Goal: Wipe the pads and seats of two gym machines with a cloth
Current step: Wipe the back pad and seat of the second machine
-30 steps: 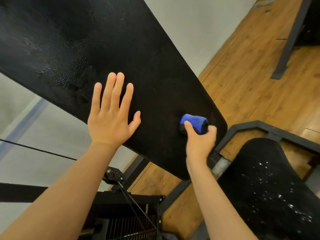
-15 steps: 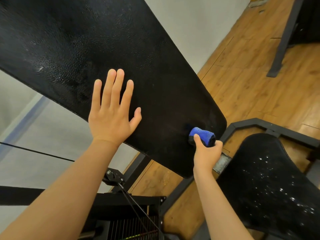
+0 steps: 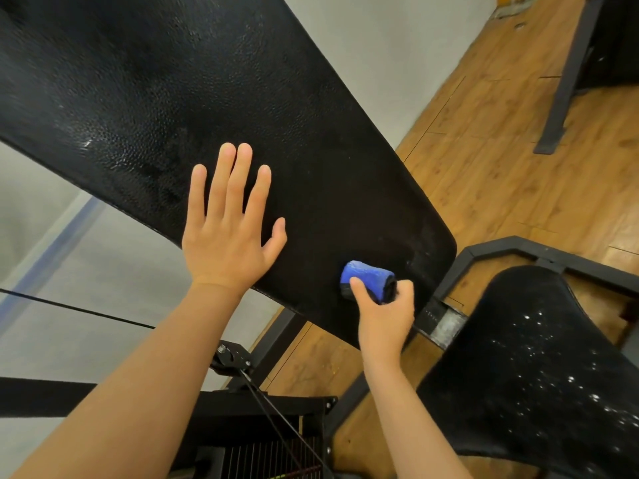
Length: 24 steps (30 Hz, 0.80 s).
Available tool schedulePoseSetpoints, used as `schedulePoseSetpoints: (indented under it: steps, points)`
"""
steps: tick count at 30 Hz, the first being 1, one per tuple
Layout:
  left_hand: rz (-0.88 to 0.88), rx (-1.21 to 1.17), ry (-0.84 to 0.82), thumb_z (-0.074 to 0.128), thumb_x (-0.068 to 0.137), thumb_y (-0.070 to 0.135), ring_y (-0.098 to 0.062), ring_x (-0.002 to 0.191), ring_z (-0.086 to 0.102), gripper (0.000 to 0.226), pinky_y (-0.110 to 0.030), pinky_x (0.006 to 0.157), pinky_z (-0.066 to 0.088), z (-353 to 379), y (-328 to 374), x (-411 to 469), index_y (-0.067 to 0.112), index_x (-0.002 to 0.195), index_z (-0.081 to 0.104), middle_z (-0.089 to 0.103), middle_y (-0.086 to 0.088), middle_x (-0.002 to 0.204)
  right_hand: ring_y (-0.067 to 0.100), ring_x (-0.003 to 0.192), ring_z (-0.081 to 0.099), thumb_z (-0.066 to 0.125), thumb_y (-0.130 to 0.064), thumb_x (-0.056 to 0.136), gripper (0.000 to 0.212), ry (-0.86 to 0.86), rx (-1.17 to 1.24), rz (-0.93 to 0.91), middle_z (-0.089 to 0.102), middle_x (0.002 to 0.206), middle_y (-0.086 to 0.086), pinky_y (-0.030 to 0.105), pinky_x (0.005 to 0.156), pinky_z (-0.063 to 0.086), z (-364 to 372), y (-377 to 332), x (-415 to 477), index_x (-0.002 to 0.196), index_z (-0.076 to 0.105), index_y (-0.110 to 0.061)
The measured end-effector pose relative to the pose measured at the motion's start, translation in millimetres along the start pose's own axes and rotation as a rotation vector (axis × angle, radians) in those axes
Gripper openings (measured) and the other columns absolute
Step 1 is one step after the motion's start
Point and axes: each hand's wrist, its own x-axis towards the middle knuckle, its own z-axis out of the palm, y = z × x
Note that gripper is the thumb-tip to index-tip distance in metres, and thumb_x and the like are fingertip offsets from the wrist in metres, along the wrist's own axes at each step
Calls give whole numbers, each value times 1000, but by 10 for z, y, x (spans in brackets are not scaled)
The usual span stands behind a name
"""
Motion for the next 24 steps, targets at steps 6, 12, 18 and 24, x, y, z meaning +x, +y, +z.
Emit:
schedulePoseSetpoints:
  steps: [6,12,18,24]
  points:
    - [4,5,18,38,95,43,-33,145,21,58,-49,118,12,16,8,-18,9,142,39,29,-18,154,5,76,60,75,-18,80,27,178,75,169,59,86,-5,15,61,43,-122,183,104,92,50,-18]
    - [6,1,26,39,94,42,-33,145,20,58,-49,118,11,34,-2,-8,9,142,38,27,-17,155,3,71,61,76,-19,78,27,-12,48,25,60,82,-5,16,61,50,125,9,-220,91,53,-17]
    - [-6,-12,21,38,95,42,-32,145,19,58,-49,118,10,26,13,-22,9,142,38,27,-17,155,2,70,60,77,-18,77,28,-122,-29,-16,59,79,-5,16,61,52,56,213,-358,88,52,-16]
    - [-13,-13,24,37,95,43,-32,146,18,58,-48,118,8,32,28,-44,9,143,36,26,-16,156,14,74,63,75,-17,79,25,96,-9,159,60,81,-1,15,59,43,-172,535,-239,89,52,-14]
